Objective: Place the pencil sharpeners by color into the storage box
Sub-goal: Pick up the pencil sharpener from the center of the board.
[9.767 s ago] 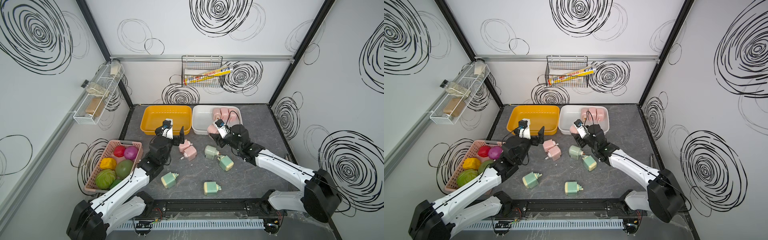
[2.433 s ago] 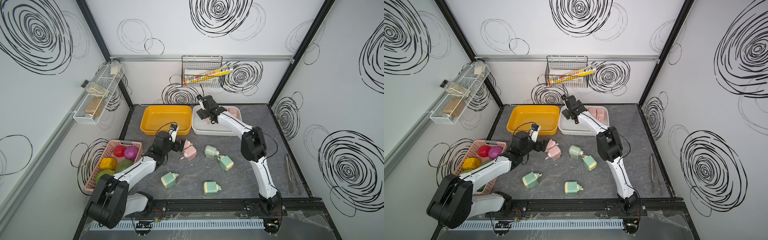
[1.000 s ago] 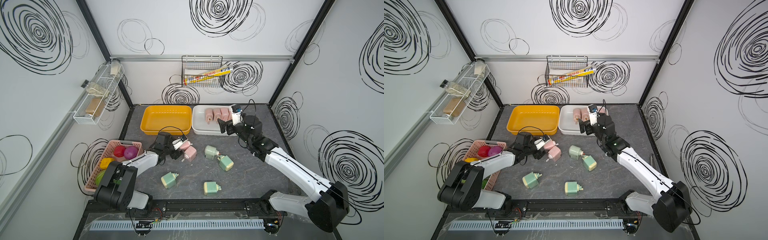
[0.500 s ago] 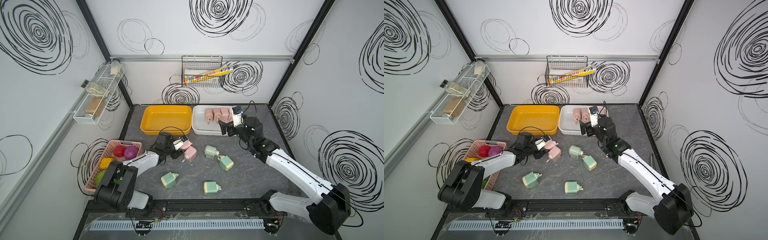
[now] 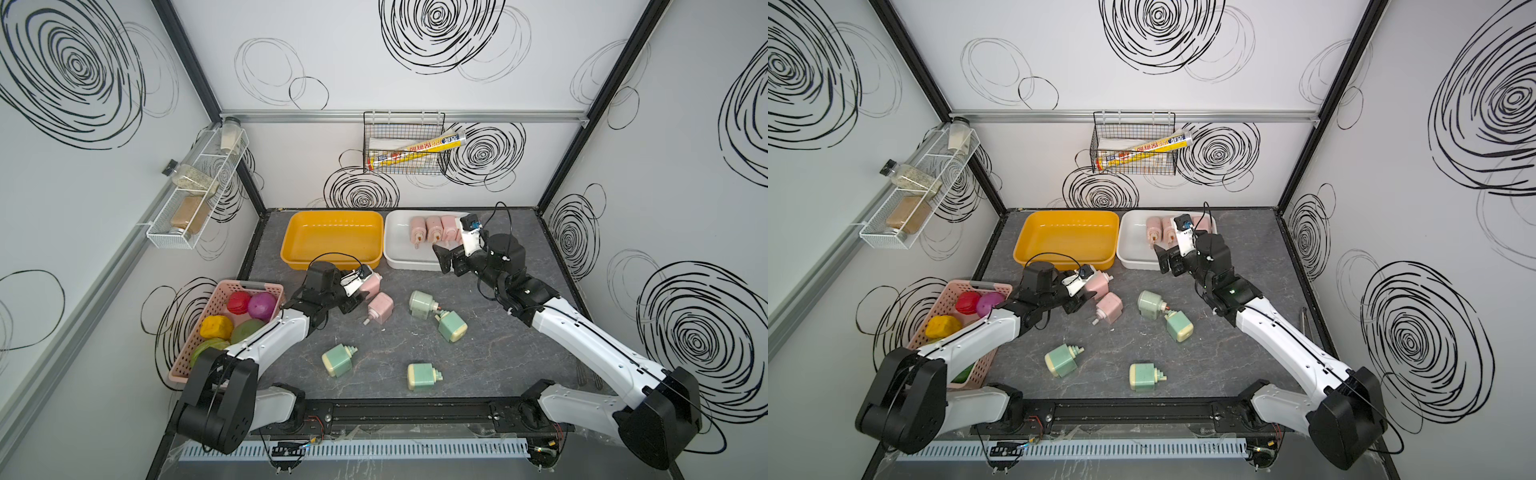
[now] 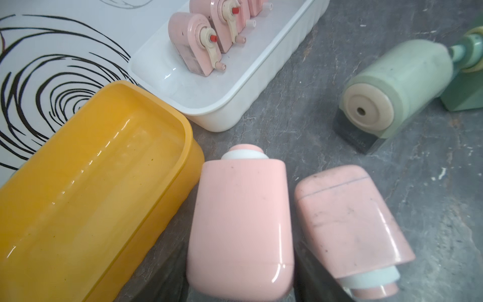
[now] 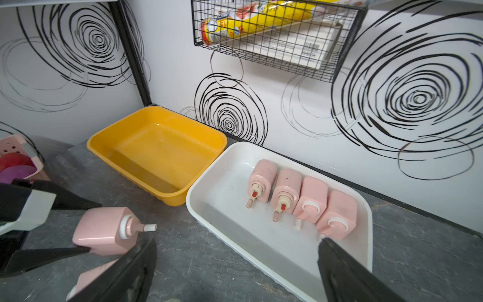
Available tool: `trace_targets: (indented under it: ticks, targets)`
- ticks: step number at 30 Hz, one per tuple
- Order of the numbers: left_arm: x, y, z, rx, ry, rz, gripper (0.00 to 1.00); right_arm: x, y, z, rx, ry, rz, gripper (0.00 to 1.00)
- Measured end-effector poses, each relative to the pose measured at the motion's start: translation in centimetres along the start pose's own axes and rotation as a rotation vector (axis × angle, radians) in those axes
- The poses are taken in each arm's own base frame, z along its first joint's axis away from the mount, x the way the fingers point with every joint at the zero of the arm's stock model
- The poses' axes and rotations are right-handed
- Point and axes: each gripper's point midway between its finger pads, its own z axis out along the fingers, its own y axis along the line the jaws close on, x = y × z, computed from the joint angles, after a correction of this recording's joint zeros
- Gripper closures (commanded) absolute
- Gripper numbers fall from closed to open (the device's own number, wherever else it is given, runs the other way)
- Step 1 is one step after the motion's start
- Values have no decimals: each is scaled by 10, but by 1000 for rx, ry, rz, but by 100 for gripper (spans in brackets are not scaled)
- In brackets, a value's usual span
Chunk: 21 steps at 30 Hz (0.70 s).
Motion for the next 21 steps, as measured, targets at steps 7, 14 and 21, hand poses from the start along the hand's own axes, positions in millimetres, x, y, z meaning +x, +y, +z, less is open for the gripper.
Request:
trace_targets:
  ticks: [7,14,21]
  targets:
    - [-39,-14,-26,60,-103,41,100,16,40,-10,-224,103,-86,0]
    - [-73,-63,-41,189,-194,143,100,28,81,-55,-398,154,-268,0]
    - [-106,-115,-68,313,-323,252,100,32,100,-97,-535,148,-378,0]
